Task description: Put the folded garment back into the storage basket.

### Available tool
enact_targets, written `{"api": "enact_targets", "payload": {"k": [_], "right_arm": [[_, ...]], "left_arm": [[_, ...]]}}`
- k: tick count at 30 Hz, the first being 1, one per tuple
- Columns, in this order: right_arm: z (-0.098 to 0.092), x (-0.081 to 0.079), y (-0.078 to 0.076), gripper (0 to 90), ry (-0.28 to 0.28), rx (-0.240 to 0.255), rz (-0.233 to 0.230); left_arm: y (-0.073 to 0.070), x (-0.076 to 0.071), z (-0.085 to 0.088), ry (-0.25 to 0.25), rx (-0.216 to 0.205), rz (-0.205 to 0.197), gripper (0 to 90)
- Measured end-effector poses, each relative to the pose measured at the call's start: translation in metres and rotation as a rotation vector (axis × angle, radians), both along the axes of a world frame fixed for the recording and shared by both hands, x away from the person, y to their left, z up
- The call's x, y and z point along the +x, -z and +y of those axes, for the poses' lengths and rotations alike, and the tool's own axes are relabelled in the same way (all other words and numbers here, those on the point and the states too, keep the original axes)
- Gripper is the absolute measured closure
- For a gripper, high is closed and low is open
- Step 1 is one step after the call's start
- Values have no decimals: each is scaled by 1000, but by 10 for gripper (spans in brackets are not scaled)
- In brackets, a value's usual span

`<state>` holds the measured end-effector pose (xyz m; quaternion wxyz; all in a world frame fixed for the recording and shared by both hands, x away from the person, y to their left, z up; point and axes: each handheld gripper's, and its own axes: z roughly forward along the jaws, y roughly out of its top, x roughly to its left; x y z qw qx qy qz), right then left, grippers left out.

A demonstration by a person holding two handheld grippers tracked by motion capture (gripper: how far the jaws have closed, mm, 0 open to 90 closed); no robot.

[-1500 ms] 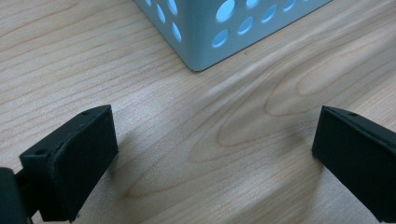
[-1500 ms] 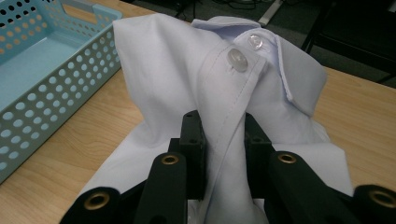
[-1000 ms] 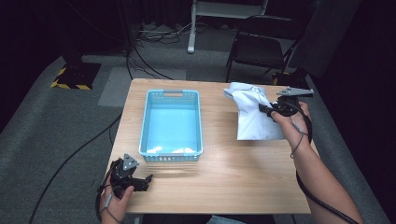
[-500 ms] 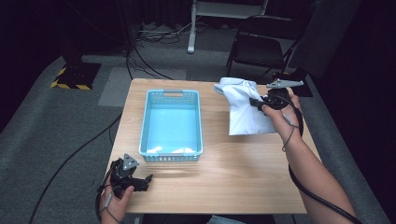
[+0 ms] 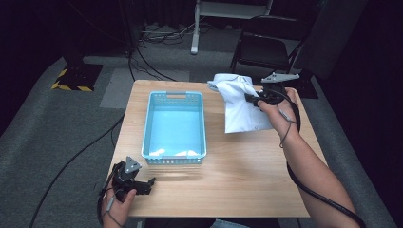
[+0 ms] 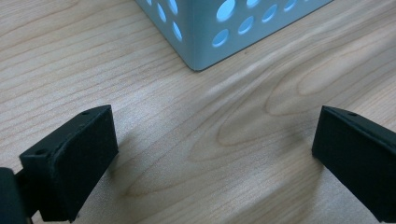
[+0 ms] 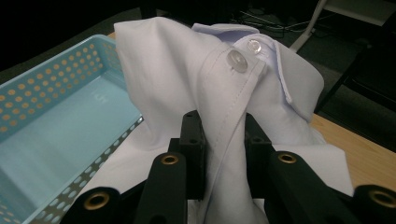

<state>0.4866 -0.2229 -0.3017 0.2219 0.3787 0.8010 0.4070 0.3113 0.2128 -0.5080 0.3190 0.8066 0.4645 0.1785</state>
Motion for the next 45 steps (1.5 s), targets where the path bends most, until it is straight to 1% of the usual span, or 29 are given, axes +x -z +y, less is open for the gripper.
{"api": "enact_targets", "payload": {"k": [12, 30, 38, 45], "right_arm": [[18, 3, -8, 755, -26, 8, -17], [47, 8, -15, 755, -70, 23, -28], [57, 10, -17, 755, -83, 31, -36], [71, 11, -18, 756, -99, 38, -40]], "left_arm": [[0, 0, 0, 0, 0, 0, 3], [0, 0, 0, -2, -1, 1, 3], [0, 0, 0, -2, -1, 1, 3], [0, 0, 0, -2, 0, 1, 2]]}}
